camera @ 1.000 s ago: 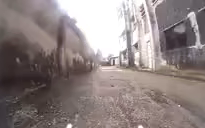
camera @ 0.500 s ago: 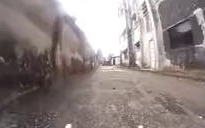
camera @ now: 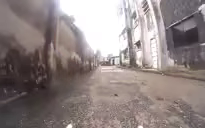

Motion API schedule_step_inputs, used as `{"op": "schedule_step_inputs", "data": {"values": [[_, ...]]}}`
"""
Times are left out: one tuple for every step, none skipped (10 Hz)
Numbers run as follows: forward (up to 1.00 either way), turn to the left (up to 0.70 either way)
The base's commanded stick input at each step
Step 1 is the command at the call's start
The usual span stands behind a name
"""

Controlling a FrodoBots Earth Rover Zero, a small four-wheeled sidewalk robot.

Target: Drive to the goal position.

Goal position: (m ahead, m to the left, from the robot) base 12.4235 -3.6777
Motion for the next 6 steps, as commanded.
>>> {"op": "schedule_step_inputs", "data": {"values": [[0.7, 0.0], [0.7, 0.0], [0.7, 0.0], [0.7, 0.0], [0.7, 0.0], [0.7, 0.0]]}}
